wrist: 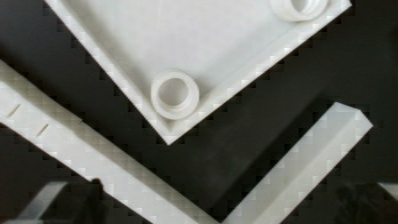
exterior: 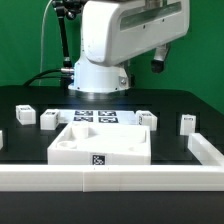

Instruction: Assemble one leg

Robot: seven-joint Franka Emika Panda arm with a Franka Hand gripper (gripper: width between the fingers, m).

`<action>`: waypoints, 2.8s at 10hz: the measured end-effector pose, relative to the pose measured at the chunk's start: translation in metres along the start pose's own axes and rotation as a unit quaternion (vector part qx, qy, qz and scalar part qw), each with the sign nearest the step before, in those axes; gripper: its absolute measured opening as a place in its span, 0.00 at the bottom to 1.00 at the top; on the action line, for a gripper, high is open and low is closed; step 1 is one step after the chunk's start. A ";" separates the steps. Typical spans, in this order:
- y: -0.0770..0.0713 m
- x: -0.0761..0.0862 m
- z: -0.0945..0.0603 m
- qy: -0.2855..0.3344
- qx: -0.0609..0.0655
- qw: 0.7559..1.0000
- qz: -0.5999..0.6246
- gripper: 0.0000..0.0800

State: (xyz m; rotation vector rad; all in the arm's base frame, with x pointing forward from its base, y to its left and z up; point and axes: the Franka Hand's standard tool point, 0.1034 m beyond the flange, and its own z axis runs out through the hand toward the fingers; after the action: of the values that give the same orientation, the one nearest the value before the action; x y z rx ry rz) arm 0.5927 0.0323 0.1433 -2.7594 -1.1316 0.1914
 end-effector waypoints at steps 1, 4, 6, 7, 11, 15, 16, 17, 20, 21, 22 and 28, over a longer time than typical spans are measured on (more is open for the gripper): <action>0.000 0.000 0.000 0.000 0.000 1.000 0.000 0.81; 0.001 -0.002 0.001 0.001 -0.001 1.000 -0.006 0.81; 0.002 -0.028 0.016 0.025 -0.040 0.997 -0.060 0.81; -0.007 -0.036 0.027 0.032 -0.071 0.993 -0.092 0.81; -0.016 -0.057 0.044 0.020 -0.061 0.993 -0.099 0.81; -0.021 -0.058 0.055 -0.002 -0.068 0.980 -0.185 0.81; -0.028 -0.058 0.063 -0.014 -0.071 0.975 -0.210 0.81; -0.035 -0.058 0.070 -0.022 -0.077 0.970 -0.230 0.81; -0.037 -0.062 0.074 -0.024 -0.073 0.970 -0.229 0.81; -0.037 -0.063 0.074 -0.024 -0.072 0.970 -0.229 0.81; -0.037 -0.064 0.076 -0.025 -0.072 0.968 -0.238 0.81; -0.054 -0.088 0.127 -0.012 -0.070 0.961 -0.267 0.81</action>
Offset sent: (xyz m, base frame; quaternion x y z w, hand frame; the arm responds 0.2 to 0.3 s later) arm 0.0000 0.0000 0.0000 0.0000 0.0000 0.0000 1.0000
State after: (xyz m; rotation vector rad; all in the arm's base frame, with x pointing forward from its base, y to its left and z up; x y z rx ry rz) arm 0.4714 0.0203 0.0339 -2.4442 -1.9018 0.0812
